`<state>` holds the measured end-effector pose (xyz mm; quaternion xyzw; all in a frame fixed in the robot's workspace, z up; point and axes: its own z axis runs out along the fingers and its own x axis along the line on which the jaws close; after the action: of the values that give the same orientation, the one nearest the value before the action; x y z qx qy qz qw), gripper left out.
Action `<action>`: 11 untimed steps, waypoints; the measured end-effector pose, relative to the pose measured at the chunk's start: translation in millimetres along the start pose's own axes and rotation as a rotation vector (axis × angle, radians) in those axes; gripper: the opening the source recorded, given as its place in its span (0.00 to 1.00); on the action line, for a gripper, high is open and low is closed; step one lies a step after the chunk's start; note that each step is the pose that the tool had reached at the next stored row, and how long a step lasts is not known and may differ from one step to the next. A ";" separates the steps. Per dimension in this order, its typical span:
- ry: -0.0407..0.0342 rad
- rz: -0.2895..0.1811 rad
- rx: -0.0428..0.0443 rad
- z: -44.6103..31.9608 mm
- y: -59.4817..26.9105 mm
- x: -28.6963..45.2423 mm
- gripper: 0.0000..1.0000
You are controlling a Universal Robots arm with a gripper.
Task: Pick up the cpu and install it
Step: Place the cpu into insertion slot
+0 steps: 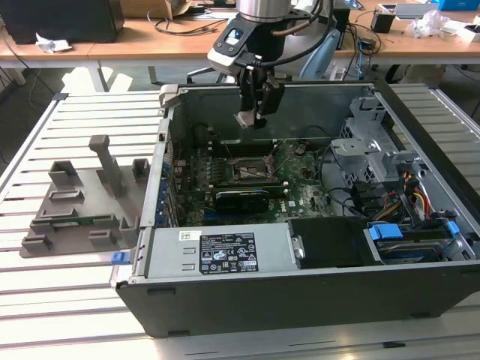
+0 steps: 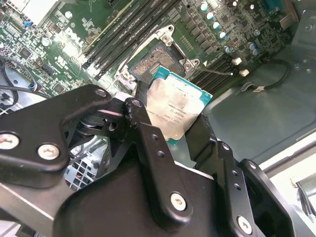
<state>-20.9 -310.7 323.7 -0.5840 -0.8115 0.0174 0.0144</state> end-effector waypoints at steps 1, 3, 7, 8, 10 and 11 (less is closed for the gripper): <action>0.0003 0.006 -0.0001 0.0 0.0 0.0 0.55; 0.0008 0.018 -0.0001 0.0 0.0 0.0 0.55; 0.0016 0.034 -0.0001 0.0 0.0 0.0 0.55; 0.0018 0.040 -0.0002 0.0 0.0 0.0 0.55; 0.0022 0.049 -0.0001 0.0 0.0 0.0 0.55; 0.0024 0.055 -0.0002 0.0 0.0 0.0 0.55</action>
<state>-20.9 -310.7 323.7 -0.6059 -0.7952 0.0170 0.0149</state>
